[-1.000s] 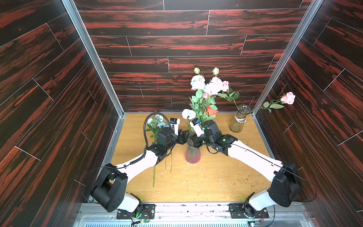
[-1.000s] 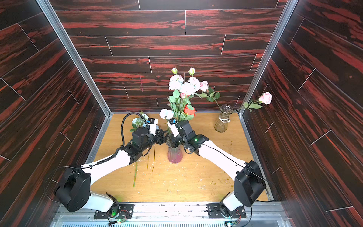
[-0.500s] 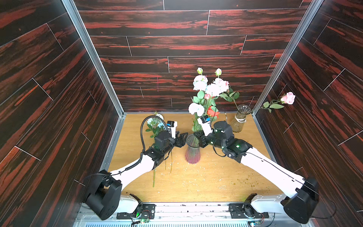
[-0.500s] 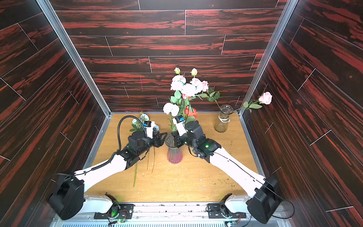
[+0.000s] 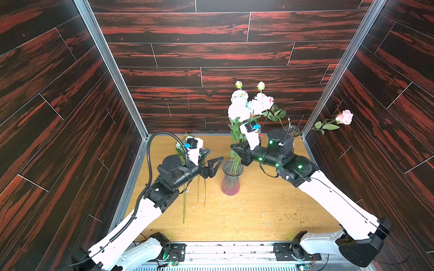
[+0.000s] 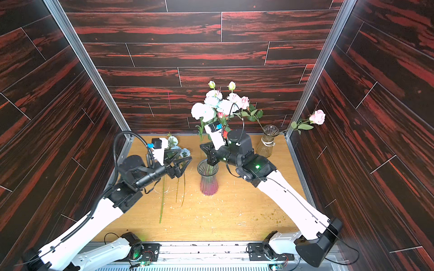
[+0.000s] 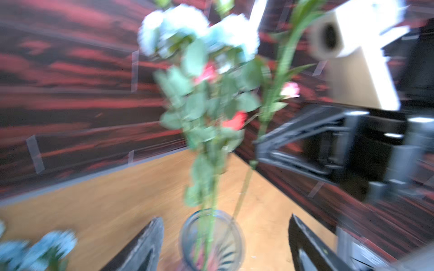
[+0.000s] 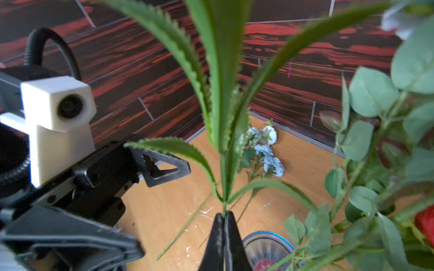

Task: Pick out blue flowers from the vase
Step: Pick up the flower from the vase, then place the flower at the center of the board.

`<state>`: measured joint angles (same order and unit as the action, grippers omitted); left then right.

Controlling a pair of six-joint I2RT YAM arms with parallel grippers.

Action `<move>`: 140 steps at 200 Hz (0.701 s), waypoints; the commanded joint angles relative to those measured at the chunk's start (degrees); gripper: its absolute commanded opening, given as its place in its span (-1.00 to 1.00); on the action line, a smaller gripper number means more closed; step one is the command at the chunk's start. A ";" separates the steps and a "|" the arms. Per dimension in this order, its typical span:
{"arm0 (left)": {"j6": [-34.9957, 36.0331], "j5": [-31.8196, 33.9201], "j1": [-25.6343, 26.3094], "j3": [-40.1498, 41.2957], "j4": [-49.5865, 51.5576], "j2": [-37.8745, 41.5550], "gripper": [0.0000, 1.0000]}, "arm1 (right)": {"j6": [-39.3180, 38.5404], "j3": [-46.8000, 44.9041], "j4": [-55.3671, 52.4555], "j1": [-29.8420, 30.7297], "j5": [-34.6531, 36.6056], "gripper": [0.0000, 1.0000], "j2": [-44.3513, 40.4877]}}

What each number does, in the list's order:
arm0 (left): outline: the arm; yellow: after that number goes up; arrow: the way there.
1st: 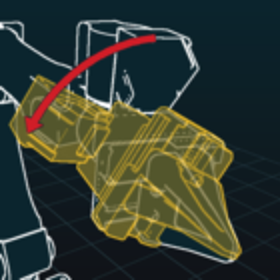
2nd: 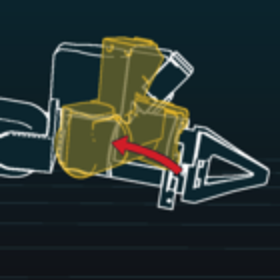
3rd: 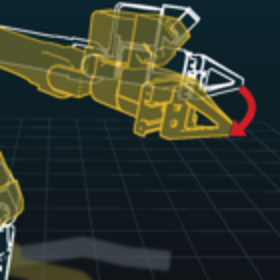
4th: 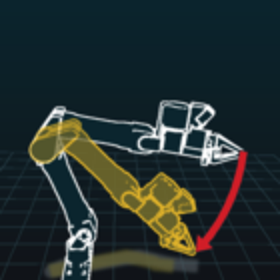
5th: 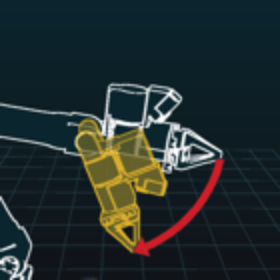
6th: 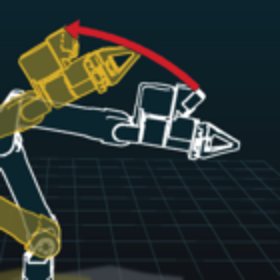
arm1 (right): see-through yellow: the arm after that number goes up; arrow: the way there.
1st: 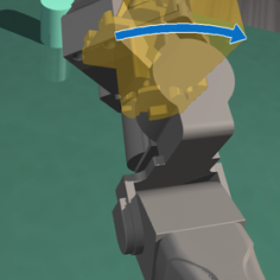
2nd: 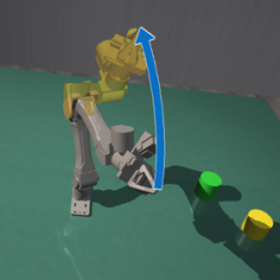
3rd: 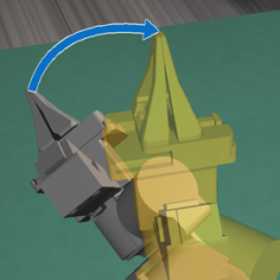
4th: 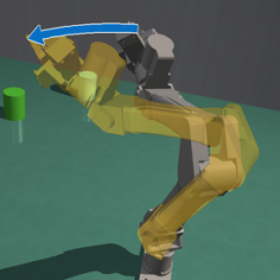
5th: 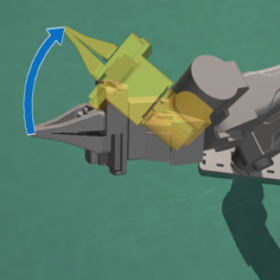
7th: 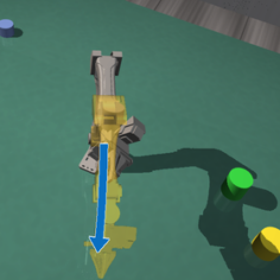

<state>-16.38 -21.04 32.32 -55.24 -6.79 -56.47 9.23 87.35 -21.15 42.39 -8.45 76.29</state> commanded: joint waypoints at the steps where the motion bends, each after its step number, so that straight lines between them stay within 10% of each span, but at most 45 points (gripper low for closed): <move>1: 0.59 -8.90 0.03 -2.99 4.18 0.33 0.65 | -0.73 4.12 -5.52 -0.02 -7.19 -1.00 1.23; 140: -0.91 -17.03 0.12 -12.85 8.11 -5.54 -0.06 | 1.29 7.35 -6.54 0.66 -17.92 -1.00 -2.01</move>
<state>-17.34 -36.05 32.36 -66.22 0.49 -62.78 10.17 92.42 -27.11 42.74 -24.91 75.83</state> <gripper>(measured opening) 0.512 0.047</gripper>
